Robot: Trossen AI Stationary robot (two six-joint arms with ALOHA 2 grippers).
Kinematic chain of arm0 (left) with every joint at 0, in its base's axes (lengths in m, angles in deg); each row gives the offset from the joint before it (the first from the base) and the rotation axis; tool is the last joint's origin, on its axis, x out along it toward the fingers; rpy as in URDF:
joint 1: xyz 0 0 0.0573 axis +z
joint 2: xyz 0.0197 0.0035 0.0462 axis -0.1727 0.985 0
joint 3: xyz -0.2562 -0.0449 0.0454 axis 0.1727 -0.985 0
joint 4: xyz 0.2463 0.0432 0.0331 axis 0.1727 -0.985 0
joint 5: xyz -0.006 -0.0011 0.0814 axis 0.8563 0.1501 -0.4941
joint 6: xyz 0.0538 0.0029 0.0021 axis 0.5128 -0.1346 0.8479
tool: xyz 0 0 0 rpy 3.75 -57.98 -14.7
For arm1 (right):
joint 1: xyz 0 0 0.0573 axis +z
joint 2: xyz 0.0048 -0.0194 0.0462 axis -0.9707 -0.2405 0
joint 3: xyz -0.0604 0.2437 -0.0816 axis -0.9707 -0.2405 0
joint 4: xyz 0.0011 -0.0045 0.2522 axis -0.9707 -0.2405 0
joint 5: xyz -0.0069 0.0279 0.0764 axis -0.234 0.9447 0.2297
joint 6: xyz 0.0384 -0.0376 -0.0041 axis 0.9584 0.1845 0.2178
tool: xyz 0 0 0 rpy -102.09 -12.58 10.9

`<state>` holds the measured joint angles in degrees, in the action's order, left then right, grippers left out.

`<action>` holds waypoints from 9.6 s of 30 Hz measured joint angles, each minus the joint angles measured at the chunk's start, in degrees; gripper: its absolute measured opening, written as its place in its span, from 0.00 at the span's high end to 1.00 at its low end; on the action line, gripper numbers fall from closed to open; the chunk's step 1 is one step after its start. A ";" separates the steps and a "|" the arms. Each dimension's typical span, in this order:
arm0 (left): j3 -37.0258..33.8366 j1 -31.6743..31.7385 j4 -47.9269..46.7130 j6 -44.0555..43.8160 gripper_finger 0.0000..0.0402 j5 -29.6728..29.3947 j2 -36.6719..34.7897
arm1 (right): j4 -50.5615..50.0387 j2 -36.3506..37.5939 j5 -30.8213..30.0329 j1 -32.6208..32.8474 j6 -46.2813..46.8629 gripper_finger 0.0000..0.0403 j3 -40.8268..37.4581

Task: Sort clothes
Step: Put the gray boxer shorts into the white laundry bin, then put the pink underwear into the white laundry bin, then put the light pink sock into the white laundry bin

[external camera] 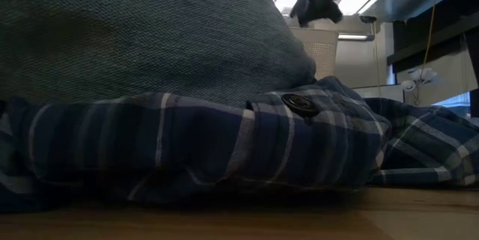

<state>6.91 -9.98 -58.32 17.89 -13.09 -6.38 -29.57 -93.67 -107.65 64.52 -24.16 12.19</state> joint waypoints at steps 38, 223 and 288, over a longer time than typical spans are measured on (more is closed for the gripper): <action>0.00 0.00 0.65 -1.25 1.00 0.11 0.00 | 19.96 -16.57 18.81 28.75 9.04 0.43 -0.92; 35.74 -3.23 -62.34 -46.47 0.63 10.77 51.76 | 63.87 9.05 6.61 38.17 10.86 0.42 -50.10; 60.65 -0.22 -32.88 10.62 0.99 -31.80 60.83 | 62.98 9.03 4.22 38.17 11.91 0.42 -50.07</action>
<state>67.56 -10.20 -91.20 28.51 -44.89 54.44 33.41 -84.65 -103.43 102.70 -12.25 -37.89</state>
